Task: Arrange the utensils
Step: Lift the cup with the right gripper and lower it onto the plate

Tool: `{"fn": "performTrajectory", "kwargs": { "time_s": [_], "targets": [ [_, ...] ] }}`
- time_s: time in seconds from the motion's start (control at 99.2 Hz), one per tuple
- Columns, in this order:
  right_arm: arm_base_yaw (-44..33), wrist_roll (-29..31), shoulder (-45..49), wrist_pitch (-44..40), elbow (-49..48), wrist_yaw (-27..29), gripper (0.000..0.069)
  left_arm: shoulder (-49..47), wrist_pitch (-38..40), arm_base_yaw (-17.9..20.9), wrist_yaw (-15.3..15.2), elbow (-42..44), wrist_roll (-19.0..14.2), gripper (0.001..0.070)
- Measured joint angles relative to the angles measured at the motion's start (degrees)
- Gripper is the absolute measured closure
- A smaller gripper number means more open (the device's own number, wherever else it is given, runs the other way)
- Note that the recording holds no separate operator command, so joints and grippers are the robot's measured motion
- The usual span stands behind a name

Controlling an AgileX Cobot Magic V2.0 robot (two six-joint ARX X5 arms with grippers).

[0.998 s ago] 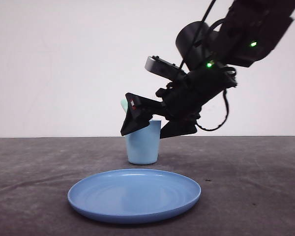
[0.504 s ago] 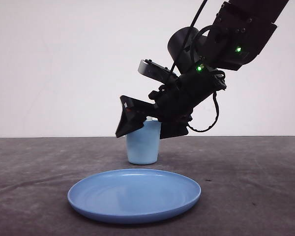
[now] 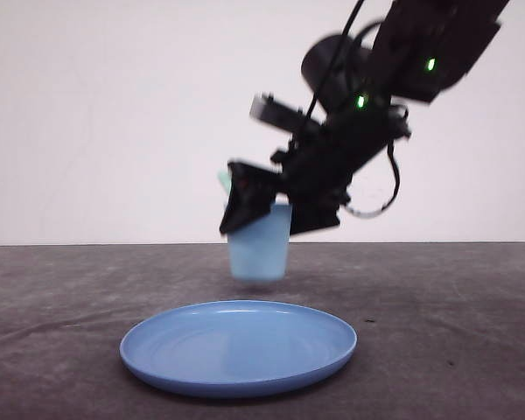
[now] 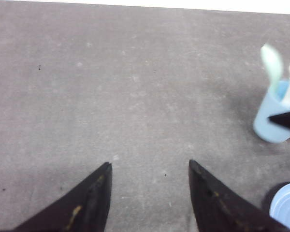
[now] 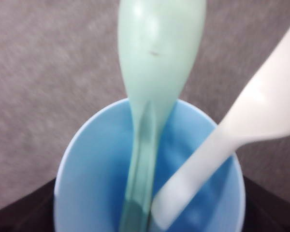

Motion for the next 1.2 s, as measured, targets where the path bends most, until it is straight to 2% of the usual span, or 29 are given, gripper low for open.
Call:
{"fn": "performTrajectory", "kwargs": {
  "time_s": [0.272,0.625,0.807,1.2],
  "targets": [
    [1.8,0.0,-11.7,-12.7,-0.4,1.7,0.0207,0.0,0.0,0.0,0.0,0.0,0.2,0.0410],
    [8.9,0.6,-28.3,-13.3,-14.5,6.4,0.0207,0.0,0.0,0.0,0.0,0.0,0.4,0.0410],
    [13.6,2.0,-32.8,-9.8,-20.9,8.9,0.0208,0.0,0.0,0.0,0.0,0.0,0.4,0.0410],
    [18.9,3.7,-31.6,1.8,-29.7,13.3,0.0209,0.0,0.0,0.0,0.0,0.0,0.6,0.0410]
  ]
}}
